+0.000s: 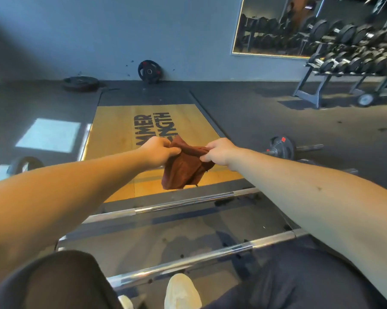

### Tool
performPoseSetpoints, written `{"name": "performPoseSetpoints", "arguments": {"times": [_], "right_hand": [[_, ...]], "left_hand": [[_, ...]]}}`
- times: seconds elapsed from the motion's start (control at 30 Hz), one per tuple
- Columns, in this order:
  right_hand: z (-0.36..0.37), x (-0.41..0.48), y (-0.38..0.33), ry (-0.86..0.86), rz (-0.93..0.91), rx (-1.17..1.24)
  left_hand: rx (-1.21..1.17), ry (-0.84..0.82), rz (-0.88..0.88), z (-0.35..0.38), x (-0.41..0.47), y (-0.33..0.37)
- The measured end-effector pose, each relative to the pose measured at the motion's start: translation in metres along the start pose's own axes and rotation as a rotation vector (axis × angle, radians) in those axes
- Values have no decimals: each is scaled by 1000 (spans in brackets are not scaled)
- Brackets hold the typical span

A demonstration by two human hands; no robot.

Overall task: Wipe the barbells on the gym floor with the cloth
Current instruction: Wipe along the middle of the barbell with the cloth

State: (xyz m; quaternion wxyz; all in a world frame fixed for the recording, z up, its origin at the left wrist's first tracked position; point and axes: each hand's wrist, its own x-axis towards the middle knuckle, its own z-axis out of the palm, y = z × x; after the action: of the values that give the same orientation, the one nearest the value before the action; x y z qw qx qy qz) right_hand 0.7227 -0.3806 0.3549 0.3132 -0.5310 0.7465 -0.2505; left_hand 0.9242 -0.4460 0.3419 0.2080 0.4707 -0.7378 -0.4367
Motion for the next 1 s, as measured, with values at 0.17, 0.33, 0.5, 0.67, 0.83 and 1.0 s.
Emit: {"name": "performPoseSetpoints", "arguments": {"times": [0.17,0.33,0.5,0.67,0.83,1.0], "right_hand": [[-10,12,6,59,132,-94],[6,41,42,11,310,382],[22,81,107,15,418,710],[22,114,171,121,343,431],[23,127,224,90,-3,21],[9,135,252,9,-179,-36]], "left_hand": [[-16,-55,-17,9,18,-1],[-61,-104,-115,39,48,-21],[-131,-103,-266,97,97,-43],[-302,-19,-376,149,133,-66],[-74,-150,-173,184,140,-69],[90,-107,-116,208,143,-64]]}}
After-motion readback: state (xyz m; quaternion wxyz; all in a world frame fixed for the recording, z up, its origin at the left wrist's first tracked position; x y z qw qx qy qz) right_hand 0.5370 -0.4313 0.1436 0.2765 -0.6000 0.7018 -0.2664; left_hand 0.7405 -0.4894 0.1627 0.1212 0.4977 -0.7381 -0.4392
